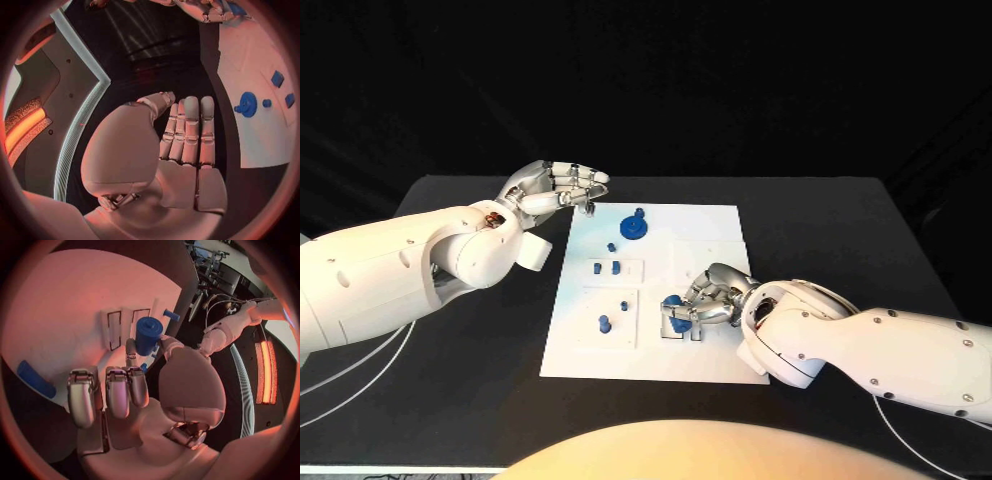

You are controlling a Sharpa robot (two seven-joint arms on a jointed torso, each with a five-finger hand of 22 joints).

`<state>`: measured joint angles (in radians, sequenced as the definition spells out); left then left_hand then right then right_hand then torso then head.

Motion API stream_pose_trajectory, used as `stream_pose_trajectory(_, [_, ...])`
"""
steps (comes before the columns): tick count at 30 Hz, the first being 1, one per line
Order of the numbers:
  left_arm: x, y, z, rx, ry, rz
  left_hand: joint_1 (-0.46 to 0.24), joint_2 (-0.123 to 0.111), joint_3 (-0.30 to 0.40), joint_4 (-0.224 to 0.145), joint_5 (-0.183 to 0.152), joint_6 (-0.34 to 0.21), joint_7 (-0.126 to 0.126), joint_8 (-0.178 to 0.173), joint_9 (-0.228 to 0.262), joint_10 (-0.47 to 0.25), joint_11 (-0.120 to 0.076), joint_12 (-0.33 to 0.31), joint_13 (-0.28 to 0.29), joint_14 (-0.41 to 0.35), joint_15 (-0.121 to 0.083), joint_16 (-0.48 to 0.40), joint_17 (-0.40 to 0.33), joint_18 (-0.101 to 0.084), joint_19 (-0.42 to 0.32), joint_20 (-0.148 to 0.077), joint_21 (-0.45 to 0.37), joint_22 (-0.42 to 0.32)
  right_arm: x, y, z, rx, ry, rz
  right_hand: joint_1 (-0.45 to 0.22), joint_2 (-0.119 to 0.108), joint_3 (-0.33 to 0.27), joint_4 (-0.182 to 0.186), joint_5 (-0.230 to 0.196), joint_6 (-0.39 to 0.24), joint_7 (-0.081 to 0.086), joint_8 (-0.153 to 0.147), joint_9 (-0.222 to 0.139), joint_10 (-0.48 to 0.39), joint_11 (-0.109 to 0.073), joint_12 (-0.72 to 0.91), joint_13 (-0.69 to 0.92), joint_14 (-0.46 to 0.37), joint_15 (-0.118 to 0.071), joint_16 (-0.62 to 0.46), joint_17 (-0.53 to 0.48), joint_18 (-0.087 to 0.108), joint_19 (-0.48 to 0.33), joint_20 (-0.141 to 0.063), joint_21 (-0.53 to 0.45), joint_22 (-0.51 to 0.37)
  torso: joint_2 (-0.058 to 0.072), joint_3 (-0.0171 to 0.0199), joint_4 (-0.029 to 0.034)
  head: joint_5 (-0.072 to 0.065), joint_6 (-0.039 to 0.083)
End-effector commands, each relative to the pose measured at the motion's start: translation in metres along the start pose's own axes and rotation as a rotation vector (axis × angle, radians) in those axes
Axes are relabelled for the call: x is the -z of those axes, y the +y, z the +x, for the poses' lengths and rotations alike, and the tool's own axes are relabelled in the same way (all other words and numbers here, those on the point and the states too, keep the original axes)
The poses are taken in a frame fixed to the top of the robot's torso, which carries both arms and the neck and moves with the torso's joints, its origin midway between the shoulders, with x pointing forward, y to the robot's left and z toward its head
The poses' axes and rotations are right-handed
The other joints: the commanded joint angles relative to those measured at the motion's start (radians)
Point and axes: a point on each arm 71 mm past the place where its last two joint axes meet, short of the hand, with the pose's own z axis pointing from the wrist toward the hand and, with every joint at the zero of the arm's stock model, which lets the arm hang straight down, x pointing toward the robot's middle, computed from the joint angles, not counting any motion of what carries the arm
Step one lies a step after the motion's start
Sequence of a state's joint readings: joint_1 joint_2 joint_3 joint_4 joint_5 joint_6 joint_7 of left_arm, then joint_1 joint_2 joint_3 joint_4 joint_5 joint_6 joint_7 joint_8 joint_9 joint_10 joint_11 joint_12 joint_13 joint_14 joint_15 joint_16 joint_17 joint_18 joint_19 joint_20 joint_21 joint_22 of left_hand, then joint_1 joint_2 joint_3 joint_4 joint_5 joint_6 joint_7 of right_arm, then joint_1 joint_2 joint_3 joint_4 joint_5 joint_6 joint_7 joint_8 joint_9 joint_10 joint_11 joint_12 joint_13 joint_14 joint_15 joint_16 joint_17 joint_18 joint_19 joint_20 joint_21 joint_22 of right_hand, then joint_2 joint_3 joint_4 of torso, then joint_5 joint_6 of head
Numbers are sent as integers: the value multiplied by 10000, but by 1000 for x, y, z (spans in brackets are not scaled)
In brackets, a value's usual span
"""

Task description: Assemble the parts on the task board

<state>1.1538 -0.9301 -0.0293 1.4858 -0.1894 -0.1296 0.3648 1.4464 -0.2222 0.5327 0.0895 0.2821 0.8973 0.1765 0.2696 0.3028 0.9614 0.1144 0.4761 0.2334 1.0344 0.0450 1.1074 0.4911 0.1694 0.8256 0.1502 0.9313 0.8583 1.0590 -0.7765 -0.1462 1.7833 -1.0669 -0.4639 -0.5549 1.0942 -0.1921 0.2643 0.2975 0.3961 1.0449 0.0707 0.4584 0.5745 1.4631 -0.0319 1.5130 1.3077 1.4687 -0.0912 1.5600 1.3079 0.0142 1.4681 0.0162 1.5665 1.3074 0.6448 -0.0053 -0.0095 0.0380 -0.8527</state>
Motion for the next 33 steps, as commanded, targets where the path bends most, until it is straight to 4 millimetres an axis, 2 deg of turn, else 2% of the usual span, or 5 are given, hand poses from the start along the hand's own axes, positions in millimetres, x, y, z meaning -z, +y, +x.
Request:
stream_pose_trajectory(1, [0,-1,2,120,157,62,18,76,-8,-44,60,20,-15,40,5,-44,-16,43,-12,-67,1,-27,-9,135,-35,-1,3,9,-2,0,3,740,79,-16,15,8,142,-80,-114,352,-378,-61,-61,805,-59,-10,2228,970,-66,16,2387,-142,1027,-60,43,2634,1,5,-15,15,-27])
stream_pose_trajectory(18, [1,-1,1,108,126,34,19,89,2,-50,61,33,-19,47,6,-44,-19,47,-15,-69,-3,-27,-10,136,-37,-3,10,17,-3,-1,7,1465,543,201,-519,-22,-334,-43,-707,297,-358,46,-48,785,-36,-72,2213,961,-44,-3,2345,-142,1027,-39,43,2634,-2,5,-13,54,-78])
stream_pose_trajectory(22, [1,-1,1,106,118,27,75,135,61,-105,83,54,-21,56,5,-46,-26,57,-23,-80,-15,-34,-17,140,-41,-18,43,50,-3,-1,7,1487,493,184,-1058,117,-785,-40,-268,264,-365,129,-30,781,-39,-97,2214,960,-49,-7,2341,-142,1027,-41,43,2634,0,3,-14,62,-84])
stream_pose_trajectory(28, [1,-1,0,97,88,19,100,145,95,-138,91,53,-16,52,0,-48,-24,61,-28,-88,-18,-41,-22,140,-45,-27,71,75,-3,1,6,1533,324,30,-1511,665,-2594,-15,-1730,173,-360,324,7,771,-27,-154,2218,958,-40,-16,2329,-142,1027,-27,43,2634,1,3,-15,67,-51])
stream_pose_trajectory(33, [1,-1,-1,93,51,9,88,138,97,-139,88,42,-8,44,-4,-52,-19,61,-31,-89,-15,-43,-24,138,-48,-28,79,84,-2,2,6,1560,208,-123,-1757,755,-3556,4,-2341,135,-349,396,-1,761,-23,-199,2212,961,-31,-11,2343,-142,1027,-20,43,2634,2,7,-7,83,-38])
